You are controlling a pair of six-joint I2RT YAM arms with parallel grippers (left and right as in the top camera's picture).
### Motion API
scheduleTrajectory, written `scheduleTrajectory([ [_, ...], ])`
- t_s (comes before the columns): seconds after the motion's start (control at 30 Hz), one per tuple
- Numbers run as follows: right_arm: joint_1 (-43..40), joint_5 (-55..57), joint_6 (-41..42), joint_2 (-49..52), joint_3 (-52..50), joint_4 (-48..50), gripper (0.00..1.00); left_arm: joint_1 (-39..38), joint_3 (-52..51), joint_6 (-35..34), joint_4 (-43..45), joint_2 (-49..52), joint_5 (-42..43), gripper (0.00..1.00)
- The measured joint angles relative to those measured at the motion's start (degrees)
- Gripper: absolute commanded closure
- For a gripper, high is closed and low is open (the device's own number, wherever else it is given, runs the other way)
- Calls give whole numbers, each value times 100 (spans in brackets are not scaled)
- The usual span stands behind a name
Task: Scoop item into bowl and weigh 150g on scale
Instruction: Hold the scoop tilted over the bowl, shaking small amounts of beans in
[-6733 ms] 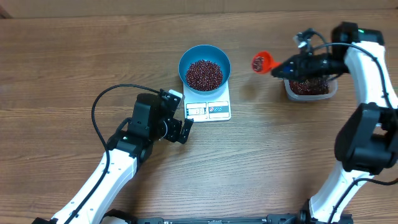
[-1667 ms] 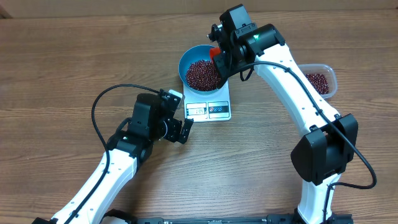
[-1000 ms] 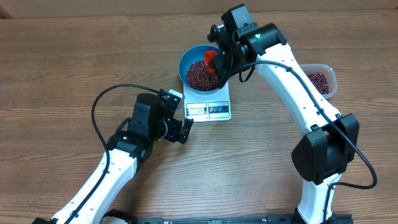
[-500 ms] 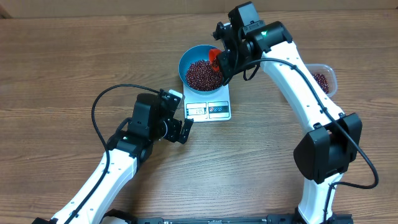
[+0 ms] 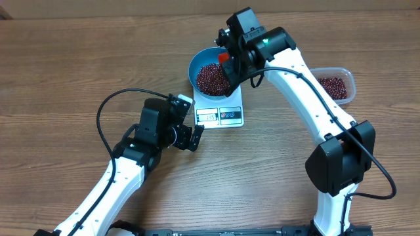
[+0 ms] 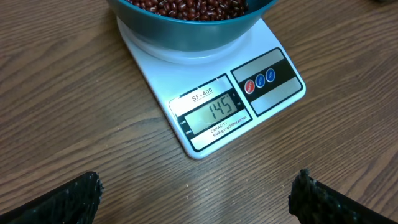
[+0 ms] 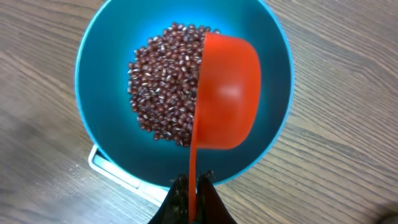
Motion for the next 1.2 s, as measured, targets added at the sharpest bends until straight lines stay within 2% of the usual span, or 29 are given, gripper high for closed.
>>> scheduleTrajectory([
  [0.47, -514, -1088, -4, 0, 0, -9, 96, 0, 0, 0, 0, 0, -2, 1],
  [1.2, -577, -1252, -7, 0, 0, -42, 96, 0, 0, 0, 0, 0, -2, 1],
])
